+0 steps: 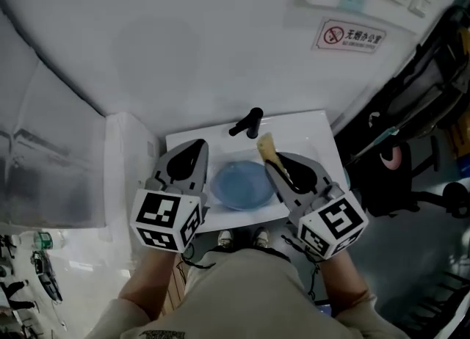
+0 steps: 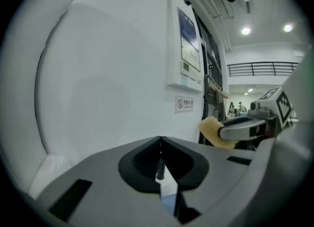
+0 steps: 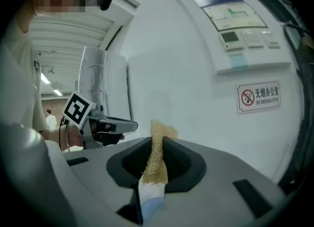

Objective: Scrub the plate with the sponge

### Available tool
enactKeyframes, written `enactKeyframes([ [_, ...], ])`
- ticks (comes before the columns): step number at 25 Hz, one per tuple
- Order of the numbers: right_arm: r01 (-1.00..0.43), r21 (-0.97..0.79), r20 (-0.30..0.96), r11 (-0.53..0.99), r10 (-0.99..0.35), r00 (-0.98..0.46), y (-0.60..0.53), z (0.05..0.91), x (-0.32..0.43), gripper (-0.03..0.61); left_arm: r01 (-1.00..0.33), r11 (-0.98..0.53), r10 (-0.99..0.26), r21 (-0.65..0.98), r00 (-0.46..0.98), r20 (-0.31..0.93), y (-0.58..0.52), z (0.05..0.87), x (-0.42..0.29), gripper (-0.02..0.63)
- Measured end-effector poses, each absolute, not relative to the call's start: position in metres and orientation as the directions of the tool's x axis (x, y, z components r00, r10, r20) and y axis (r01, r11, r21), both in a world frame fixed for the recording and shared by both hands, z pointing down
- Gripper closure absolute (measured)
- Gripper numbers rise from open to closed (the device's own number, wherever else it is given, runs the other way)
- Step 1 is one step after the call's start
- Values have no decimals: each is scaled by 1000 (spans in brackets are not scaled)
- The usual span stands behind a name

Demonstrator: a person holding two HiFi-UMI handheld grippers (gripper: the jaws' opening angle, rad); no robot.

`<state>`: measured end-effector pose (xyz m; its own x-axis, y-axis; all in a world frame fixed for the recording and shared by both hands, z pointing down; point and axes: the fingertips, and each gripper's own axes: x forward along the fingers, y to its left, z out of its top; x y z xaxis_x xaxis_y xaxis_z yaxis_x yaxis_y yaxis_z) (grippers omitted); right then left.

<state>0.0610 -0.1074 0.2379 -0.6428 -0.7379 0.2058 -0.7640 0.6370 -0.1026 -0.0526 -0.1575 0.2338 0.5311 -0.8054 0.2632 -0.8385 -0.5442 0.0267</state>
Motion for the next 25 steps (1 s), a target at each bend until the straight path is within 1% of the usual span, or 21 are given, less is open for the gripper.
enactKeyframes([
  [5, -792, -52, 76, 608, -789, -610, -87, 182, 71, 505, -824, -564, -822, -57, 553, 135, -143, 189, -51, 606],
  [7, -806, -6, 27, 592, -806, -592, -79, 165, 74, 505, -820, -563, -826, -100, 554, 103, -137, 176, -51, 606],
  [9, -813, 46, 6, 581, -814, -581, -71, 155, 74, 505, -815, -564, -826, -132, 556, 91, -129, 169, -52, 606],
  [13, -819, 80, 1, 568, -822, -570, -60, 150, 72, 505, -807, -582, -813, -99, 578, 65, -115, 158, -53, 606],
  [16, -818, 75, 33, 571, -821, -570, -53, 161, 72, 505, -811, -579, -815, -85, 577, 44, -109, 161, -55, 606],
  [20, -818, 15, 61, 575, -817, -574, -50, 177, 70, 505, -797, -605, -794, -6, 602, 89, -106, 189, -54, 607],
  [25, -812, 7, 122, 583, -807, -578, -49, 198, 67, 505, -799, -601, -790, 6, 595, 145, -104, 220, -56, 607],
])
